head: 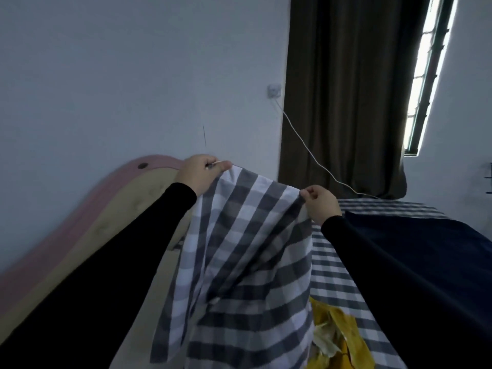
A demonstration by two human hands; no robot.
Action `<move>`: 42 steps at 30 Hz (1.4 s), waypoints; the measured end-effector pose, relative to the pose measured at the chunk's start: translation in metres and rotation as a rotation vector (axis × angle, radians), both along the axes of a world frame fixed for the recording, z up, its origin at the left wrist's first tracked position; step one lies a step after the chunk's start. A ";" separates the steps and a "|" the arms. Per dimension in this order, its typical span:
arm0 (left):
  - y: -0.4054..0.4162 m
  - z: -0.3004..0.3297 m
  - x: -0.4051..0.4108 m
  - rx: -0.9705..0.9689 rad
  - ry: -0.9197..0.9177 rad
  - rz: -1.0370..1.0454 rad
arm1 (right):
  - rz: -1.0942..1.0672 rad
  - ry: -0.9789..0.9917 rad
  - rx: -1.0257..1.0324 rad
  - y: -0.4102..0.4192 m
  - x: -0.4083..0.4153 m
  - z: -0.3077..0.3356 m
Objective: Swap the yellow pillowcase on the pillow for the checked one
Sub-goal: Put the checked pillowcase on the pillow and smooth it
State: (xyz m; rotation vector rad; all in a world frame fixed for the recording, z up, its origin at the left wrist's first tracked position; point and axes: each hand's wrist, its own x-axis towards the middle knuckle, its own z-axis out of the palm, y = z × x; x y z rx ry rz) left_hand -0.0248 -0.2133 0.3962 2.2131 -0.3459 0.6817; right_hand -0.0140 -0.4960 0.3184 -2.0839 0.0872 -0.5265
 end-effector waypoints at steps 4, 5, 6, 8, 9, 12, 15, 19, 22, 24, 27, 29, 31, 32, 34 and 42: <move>0.011 0.009 -0.006 -0.017 -0.087 0.067 | 0.123 -0.089 0.017 0.011 -0.004 -0.001; 0.013 0.009 -0.008 -0.021 -0.100 0.087 | 0.152 -0.108 0.018 0.013 -0.005 -0.003; 0.015 0.008 -0.008 -0.023 -0.111 0.101 | 0.183 -0.123 0.030 0.015 -0.008 -0.005; 0.020 0.001 -0.007 -0.059 -0.103 0.120 | 0.265 -0.109 0.055 0.016 -0.012 -0.012; 0.024 -0.004 -0.007 -0.098 -0.090 0.127 | 0.318 -0.074 0.045 0.014 -0.012 -0.018; 0.034 -0.015 -0.003 -0.174 -0.089 0.202 | 0.422 0.161 -0.220 0.005 -0.012 -0.042; 0.041 -0.023 -0.001 -0.223 -0.094 0.336 | 0.415 0.449 -0.394 -0.002 -0.015 -0.068; 0.032 -0.053 0.004 -0.082 0.121 0.305 | 0.406 0.336 -0.136 0.002 -0.020 -0.075; 0.007 -0.092 0.003 0.127 0.189 0.118 | 0.514 0.196 -0.041 0.022 -0.018 -0.053; -0.021 -0.111 -0.005 0.208 0.203 -0.118 | 0.603 0.117 -0.007 0.039 -0.018 -0.038; -0.052 -0.130 -0.012 -0.022 0.344 -0.355 | 0.673 0.092 0.049 0.052 -0.021 -0.029; -0.051 -0.138 -0.002 -0.164 0.351 -0.326 | 0.686 0.171 0.030 0.043 -0.024 -0.038; -0.038 -0.145 0.008 -0.308 0.331 -0.246 | 0.653 0.380 -0.180 0.020 -0.028 -0.058; -0.029 -0.149 0.014 -0.365 0.324 -0.190 | 0.625 0.523 -0.314 0.009 -0.032 -0.070; -0.015 -0.151 0.019 -0.435 0.330 -0.072 | 0.538 0.685 -0.429 -0.013 -0.037 -0.093; -0.013 -0.164 0.015 -0.258 0.355 0.205 | 0.333 0.579 -0.193 -0.036 -0.034 -0.097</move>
